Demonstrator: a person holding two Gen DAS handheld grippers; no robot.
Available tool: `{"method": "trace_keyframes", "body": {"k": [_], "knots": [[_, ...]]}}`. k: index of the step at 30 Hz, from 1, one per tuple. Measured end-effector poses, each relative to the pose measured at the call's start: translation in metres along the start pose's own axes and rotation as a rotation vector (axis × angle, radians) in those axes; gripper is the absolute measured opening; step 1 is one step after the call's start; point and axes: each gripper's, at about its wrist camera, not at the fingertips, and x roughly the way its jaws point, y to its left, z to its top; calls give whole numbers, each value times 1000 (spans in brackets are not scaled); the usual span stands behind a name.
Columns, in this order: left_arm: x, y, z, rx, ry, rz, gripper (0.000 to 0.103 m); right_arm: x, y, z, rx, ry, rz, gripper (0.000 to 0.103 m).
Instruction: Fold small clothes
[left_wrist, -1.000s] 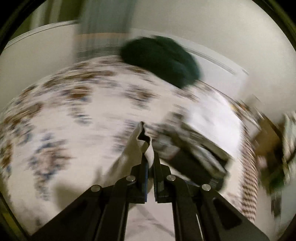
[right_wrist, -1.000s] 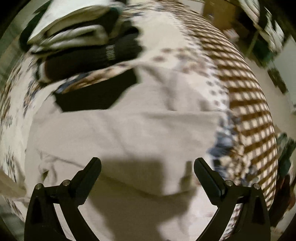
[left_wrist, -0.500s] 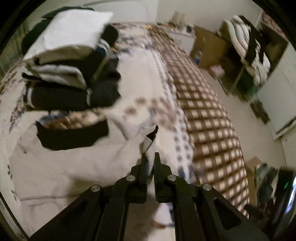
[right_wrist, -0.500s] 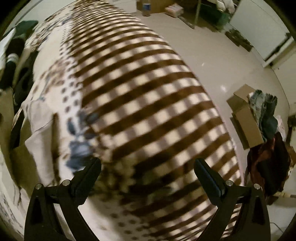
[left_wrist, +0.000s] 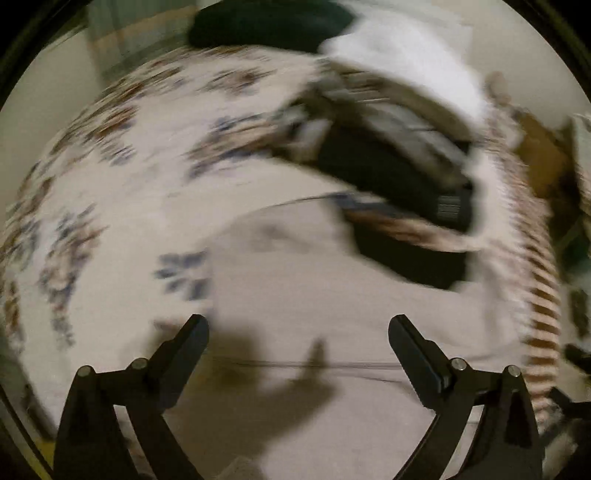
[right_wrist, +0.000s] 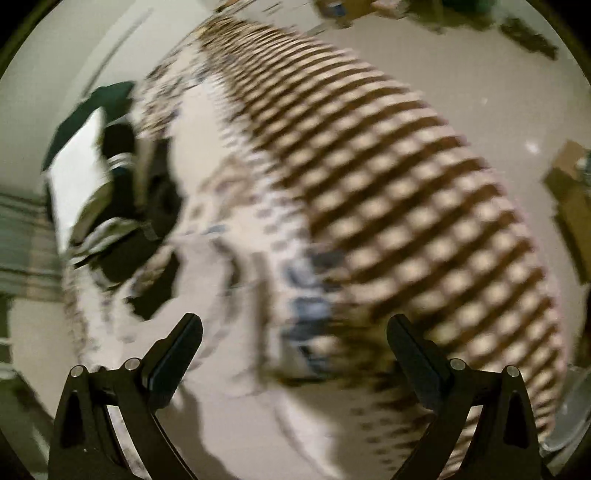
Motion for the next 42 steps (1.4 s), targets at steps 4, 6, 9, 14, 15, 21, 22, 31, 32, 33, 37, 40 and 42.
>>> {"method": "trace_keyframes", "body": {"k": [4,6,9,14,15,21,22,31,32,33,37,40,42], "knots": [[20,46,-1,-73,21,100,100,26,39,3,-33,8,7,92],[26,56,-2,-95,30,110,100,37,54,6,-39,17,-14,81],[31,60,-5,-112,42,108,100,59,69,3,-17,56,-63,66],[38,57,-2,-84,59,101,100,84,67,-1,47,79,-123,21],[40,58,-1,-79,61,97,100,85,66,-3,58,60,-144,4],[44,61,3,-51,73,76,100,54,77,-15,47,-60,-145,3],[44,63,4,-52,76,73,100,45,79,-20,46,-69,-138,3],[55,80,8,-82,105,49,100,14,60,-52,86,-71,-150,3],[58,80,10,-80,108,44,100,19,56,-52,88,-57,-153,3],[60,80,11,-76,110,43,100,26,53,-53,88,-27,-139,3],[85,72,14,-4,150,68,100,56,38,-56,84,79,-155,5],[110,69,15,49,220,56,100,67,23,-56,79,141,-228,32],[103,71,22,52,207,29,100,60,17,-55,88,131,-232,58]]}}
